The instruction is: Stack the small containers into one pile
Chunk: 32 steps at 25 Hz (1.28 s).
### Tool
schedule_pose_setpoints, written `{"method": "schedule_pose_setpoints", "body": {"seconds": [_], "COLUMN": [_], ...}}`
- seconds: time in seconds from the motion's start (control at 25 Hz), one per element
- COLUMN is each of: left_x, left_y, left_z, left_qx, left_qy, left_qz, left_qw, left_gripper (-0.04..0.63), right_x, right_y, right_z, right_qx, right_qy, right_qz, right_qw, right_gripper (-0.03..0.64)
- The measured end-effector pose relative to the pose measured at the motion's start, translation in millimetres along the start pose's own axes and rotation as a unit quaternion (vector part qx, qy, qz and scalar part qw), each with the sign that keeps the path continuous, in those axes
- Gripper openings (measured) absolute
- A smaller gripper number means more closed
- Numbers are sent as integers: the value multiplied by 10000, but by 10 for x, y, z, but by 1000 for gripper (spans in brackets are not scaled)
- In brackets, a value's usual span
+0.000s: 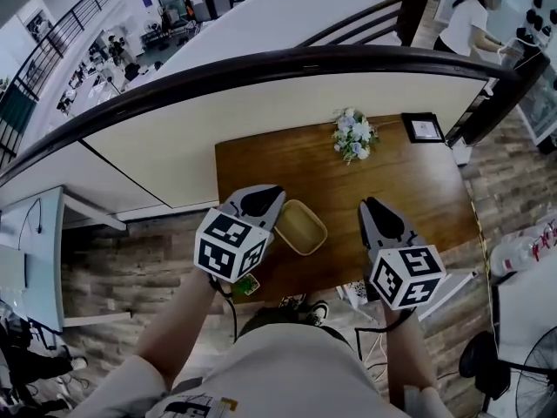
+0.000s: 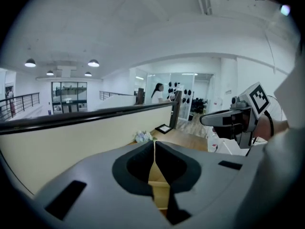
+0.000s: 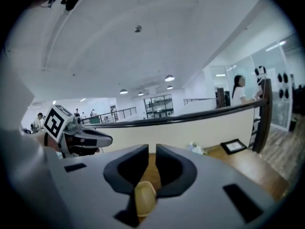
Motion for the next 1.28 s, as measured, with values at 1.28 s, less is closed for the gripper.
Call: {"method": "schedule_pose_setpoints", "body": {"seconds": [1.28], "left_x": [823], "left_y": [298], "left_z": [-566], "left_qx": [-1071], "left_qy": [784], "left_qz": [-1658], "left_qw": [9772], "left_gripper": [6], "right_x": [990], "right_y": [699], "right_z": [151], "right_qx": [1089], "right_qy": [-437], "right_qz": [-1022], "right_qw": [9878], "right_gripper": [3]}}
Point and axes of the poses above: the fingertips, and each gripper's own axes: x backward along the fingers, z to its left, y out of its top, the point moved 5 cm from there along x, backward along the fingers, and after that the axes turned 14 degrees about x, right-handed, at the moved point
